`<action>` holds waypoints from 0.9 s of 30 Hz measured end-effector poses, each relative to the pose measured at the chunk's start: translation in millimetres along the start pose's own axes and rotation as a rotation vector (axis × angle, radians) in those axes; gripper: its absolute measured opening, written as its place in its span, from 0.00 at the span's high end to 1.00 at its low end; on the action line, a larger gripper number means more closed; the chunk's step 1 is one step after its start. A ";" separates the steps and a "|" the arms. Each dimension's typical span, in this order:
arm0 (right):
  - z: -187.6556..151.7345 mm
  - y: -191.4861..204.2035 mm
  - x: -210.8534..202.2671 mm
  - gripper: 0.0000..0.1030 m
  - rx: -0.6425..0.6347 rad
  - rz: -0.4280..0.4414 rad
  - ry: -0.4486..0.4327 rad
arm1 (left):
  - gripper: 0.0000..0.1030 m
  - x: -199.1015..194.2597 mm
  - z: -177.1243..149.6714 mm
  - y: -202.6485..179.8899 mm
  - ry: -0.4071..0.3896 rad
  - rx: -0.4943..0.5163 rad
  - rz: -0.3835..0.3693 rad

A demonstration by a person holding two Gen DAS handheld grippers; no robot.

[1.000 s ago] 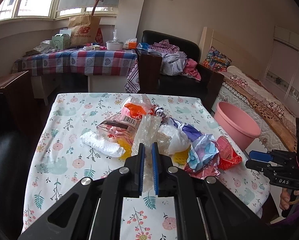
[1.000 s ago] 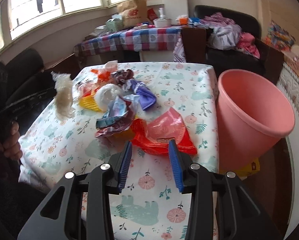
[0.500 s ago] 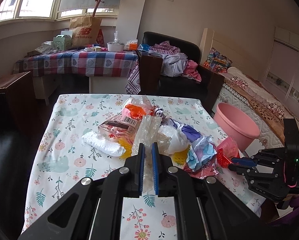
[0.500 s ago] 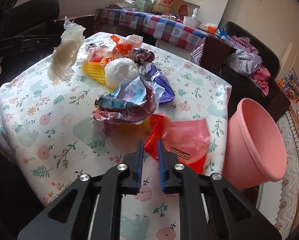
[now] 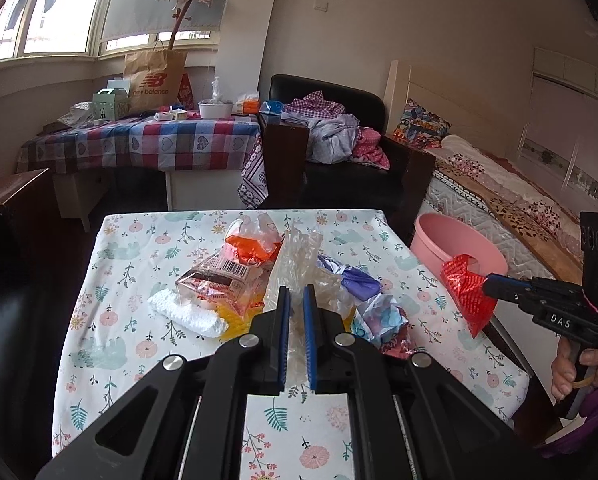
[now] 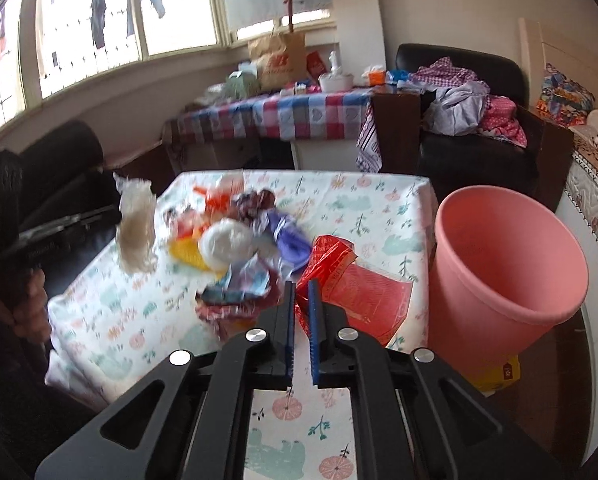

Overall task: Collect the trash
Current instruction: 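Drop the red bag into the pink bucket with the right tool while the left carries the clear bag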

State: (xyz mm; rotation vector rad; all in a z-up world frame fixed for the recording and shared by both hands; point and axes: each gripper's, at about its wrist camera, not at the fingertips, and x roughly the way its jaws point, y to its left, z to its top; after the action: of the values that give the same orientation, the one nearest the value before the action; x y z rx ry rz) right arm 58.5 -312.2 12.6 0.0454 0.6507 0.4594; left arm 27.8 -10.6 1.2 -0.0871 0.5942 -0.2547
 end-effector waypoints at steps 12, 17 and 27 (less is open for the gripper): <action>32.2 -71.7 -31.0 0.94 0.158 -0.089 -0.194 | 0.94 14.8 37.6 -48.8 -0.043 0.085 -0.096; 34.2 -97.2 -34.7 0.94 0.219 -0.105 -0.234 | 0.94 35.9 57.3 -82.9 -0.050 0.107 -0.202; 25.2 -138.5 -25.1 0.94 0.327 -0.131 -0.261 | 0.97 101.2 87.7 -164.4 -0.034 0.146 -0.387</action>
State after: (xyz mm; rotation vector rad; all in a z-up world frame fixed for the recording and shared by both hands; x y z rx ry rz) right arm 111.1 -444.9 21.9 0.3647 0.4625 0.2118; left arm 123.2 -195.0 44.1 -0.0649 0.5207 -0.6695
